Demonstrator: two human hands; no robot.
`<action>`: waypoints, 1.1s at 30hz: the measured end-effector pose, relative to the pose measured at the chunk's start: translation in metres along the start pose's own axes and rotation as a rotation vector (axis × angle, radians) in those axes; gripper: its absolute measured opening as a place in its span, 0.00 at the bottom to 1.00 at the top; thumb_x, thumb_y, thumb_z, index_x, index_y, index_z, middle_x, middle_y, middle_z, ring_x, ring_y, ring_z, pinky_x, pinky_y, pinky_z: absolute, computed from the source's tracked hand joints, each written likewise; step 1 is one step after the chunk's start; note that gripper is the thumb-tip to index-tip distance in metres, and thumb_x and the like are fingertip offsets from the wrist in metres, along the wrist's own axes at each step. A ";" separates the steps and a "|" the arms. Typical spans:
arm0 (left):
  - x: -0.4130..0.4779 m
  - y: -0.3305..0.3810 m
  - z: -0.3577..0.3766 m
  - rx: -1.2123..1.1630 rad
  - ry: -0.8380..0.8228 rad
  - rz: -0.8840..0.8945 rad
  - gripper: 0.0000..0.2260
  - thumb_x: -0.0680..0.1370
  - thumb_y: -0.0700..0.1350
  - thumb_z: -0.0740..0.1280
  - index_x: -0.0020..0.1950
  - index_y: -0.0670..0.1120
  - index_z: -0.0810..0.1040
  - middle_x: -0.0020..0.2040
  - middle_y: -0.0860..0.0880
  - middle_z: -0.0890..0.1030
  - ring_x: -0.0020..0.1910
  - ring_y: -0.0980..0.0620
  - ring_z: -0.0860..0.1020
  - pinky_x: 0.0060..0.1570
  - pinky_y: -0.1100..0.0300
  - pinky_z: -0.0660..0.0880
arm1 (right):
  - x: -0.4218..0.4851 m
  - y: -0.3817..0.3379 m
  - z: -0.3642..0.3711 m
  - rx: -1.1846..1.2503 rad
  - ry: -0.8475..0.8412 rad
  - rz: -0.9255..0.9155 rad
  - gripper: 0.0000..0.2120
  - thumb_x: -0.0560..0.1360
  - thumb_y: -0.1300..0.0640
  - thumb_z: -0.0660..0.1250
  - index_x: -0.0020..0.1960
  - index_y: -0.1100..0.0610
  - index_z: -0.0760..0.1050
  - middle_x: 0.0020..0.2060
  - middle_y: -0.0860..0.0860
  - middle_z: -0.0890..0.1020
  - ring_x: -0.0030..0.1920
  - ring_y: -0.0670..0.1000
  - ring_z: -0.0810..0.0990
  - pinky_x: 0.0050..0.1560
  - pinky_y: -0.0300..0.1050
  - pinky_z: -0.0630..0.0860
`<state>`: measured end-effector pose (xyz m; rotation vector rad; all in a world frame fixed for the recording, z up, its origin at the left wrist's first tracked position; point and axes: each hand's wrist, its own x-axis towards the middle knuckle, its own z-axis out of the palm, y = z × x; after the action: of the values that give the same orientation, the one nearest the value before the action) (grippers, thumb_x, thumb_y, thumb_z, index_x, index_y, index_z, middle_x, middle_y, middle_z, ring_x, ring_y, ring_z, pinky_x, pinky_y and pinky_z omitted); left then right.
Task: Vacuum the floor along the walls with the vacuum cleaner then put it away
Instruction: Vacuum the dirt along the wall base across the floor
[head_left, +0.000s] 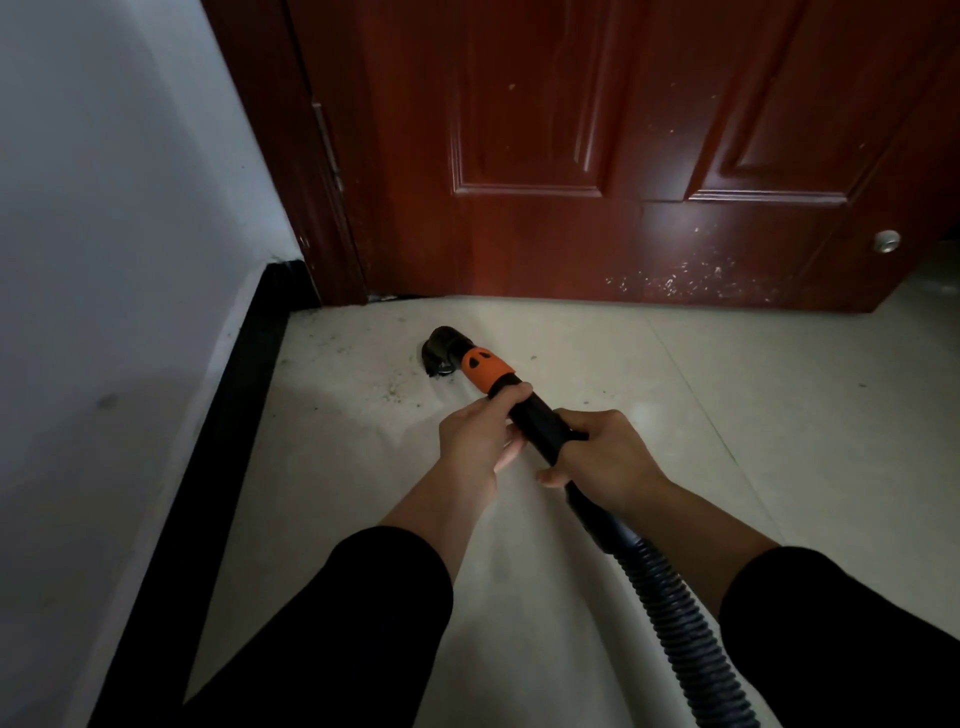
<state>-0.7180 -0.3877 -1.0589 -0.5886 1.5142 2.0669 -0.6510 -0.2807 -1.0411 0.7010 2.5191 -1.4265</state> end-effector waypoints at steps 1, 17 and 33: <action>0.001 0.002 -0.001 -0.006 0.004 0.005 0.06 0.70 0.41 0.77 0.40 0.42 0.81 0.31 0.49 0.83 0.28 0.57 0.82 0.34 0.65 0.80 | 0.002 -0.002 0.001 0.007 -0.002 0.000 0.14 0.65 0.66 0.72 0.47 0.52 0.81 0.26 0.47 0.78 0.31 0.47 0.76 0.33 0.39 0.69; 0.006 0.010 -0.020 -0.084 0.047 0.040 0.08 0.69 0.40 0.78 0.39 0.43 0.80 0.36 0.47 0.83 0.33 0.54 0.84 0.33 0.65 0.80 | 0.010 -0.018 0.015 0.042 -0.086 -0.012 0.17 0.65 0.67 0.73 0.51 0.54 0.82 0.34 0.52 0.78 0.37 0.51 0.76 0.38 0.41 0.70; -0.037 -0.012 -0.012 -0.142 0.052 -0.033 0.08 0.69 0.40 0.78 0.41 0.41 0.81 0.33 0.47 0.84 0.33 0.53 0.84 0.29 0.66 0.78 | -0.028 -0.003 -0.006 -0.046 -0.126 -0.021 0.18 0.64 0.67 0.74 0.52 0.54 0.82 0.36 0.54 0.80 0.40 0.53 0.77 0.43 0.43 0.72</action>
<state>-0.6810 -0.4016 -1.0481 -0.7215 1.3841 2.1611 -0.6274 -0.2855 -1.0258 0.5597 2.4616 -1.3688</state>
